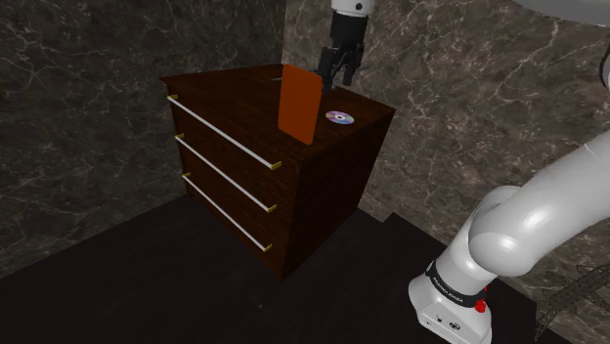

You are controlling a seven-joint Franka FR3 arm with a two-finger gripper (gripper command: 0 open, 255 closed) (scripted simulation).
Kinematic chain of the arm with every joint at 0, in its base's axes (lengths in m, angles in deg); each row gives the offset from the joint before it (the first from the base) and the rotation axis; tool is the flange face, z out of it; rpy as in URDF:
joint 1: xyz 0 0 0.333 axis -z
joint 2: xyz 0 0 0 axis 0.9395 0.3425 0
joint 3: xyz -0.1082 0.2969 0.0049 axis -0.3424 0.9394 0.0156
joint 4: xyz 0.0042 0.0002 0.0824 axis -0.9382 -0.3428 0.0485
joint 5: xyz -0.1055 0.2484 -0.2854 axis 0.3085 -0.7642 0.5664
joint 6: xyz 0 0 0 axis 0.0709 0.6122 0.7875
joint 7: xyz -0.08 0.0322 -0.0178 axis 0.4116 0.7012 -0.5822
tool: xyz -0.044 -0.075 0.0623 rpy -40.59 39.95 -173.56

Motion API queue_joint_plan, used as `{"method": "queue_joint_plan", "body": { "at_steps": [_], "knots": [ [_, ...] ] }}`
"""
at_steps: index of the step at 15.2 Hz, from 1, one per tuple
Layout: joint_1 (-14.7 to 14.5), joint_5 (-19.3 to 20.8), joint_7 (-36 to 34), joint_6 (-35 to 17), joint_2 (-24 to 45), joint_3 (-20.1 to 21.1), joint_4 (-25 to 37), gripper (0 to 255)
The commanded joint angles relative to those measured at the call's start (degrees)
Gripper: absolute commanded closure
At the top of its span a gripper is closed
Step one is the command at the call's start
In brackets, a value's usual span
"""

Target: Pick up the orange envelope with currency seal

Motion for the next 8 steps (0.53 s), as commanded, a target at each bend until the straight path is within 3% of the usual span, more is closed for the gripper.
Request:
{"method": "queue_joint_plan", "body": {
  "at_steps": [1, 4, 8],
  "knots": [
    [-0.17, 0.05, -1.55, 1.91, 4.46, 0.83, 6.31, 0],
    [-0.5, 0.48, -3.33, 5.24, 10.99, 1.71, 16.05, 0],
    [-0.5, 0.31, -3.38, 1.88, 9.85, 1.6, 11.57, 0]
  ]
}}
